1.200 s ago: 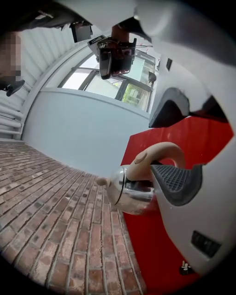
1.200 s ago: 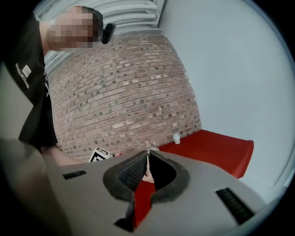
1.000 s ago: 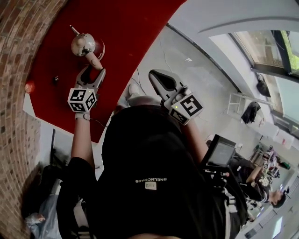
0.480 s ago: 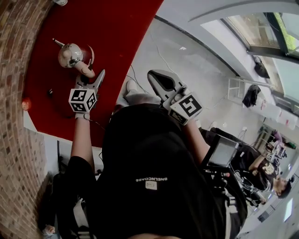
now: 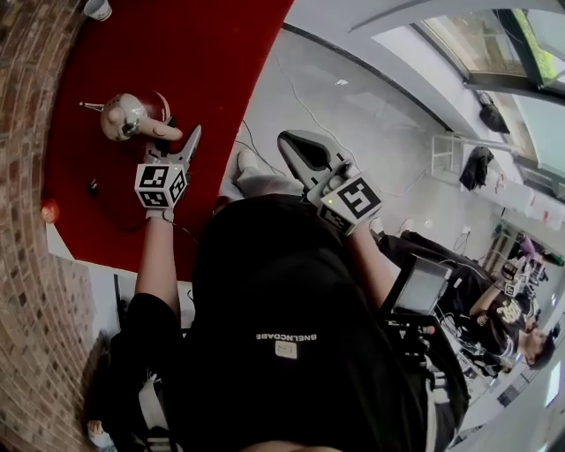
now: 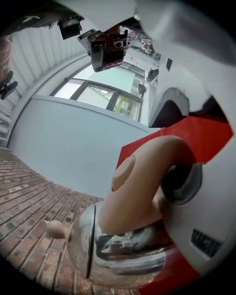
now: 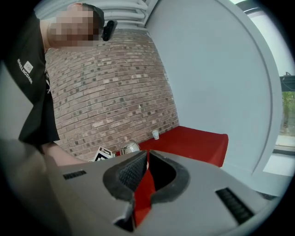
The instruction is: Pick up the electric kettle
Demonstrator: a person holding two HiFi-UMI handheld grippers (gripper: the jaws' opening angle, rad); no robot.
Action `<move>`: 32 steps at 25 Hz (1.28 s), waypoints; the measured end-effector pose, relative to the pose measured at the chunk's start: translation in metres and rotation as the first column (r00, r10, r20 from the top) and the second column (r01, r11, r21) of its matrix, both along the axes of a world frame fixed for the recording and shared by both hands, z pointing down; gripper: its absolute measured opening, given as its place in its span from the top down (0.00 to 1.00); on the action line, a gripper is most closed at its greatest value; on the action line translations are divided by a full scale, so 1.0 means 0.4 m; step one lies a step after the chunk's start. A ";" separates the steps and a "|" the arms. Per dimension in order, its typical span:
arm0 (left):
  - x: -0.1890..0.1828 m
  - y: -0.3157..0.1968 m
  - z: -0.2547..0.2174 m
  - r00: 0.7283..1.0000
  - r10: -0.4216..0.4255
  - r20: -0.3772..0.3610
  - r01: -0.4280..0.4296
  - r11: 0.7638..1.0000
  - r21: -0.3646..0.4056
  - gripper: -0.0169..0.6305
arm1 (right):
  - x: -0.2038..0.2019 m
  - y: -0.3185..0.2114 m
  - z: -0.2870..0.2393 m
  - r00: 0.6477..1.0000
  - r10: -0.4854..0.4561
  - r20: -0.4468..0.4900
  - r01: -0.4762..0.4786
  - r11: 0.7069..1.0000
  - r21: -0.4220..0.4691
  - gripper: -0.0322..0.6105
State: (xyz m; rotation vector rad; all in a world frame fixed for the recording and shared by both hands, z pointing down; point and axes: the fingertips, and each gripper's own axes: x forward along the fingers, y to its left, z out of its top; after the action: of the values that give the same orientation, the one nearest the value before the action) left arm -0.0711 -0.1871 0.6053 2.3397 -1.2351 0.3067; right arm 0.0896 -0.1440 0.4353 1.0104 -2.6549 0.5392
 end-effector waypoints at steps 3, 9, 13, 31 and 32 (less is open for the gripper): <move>0.014 -0.018 -0.001 1.000 0.007 0.008 -0.007 1.000 0.013 0.60 | 0.007 -0.003 0.003 1.000 0.013 -0.007 -0.013 1.000 -0.008 0.94; 0.010 -0.037 -0.001 0.998 -0.041 0.037 0.039 0.997 0.061 0.62 | 0.015 -0.003 0.005 1.000 0.020 -0.015 -0.020 1.000 -0.008 0.94; -0.015 -0.046 -0.005 0.993 -0.104 0.057 0.099 0.992 0.076 0.77 | 0.014 -0.002 0.001 1.000 0.027 -0.011 -0.027 1.000 -0.011 0.94; -0.034 -0.053 -0.028 0.990 -0.119 0.073 0.116 0.992 0.055 0.77 | 0.021 0.000 -0.009 0.999 0.034 0.015 -0.034 0.999 0.001 0.94; -0.034 -0.053 -0.030 0.990 -0.120 0.074 0.116 0.992 0.054 0.77 | 0.021 -0.001 -0.010 0.999 0.036 0.019 -0.036 0.999 -0.001 0.94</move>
State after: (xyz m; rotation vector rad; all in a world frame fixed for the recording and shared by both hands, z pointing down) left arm -0.0848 -0.2083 0.5932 2.3036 -1.4264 0.3330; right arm 0.0979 -0.1444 0.4313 1.0600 -2.6577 0.5596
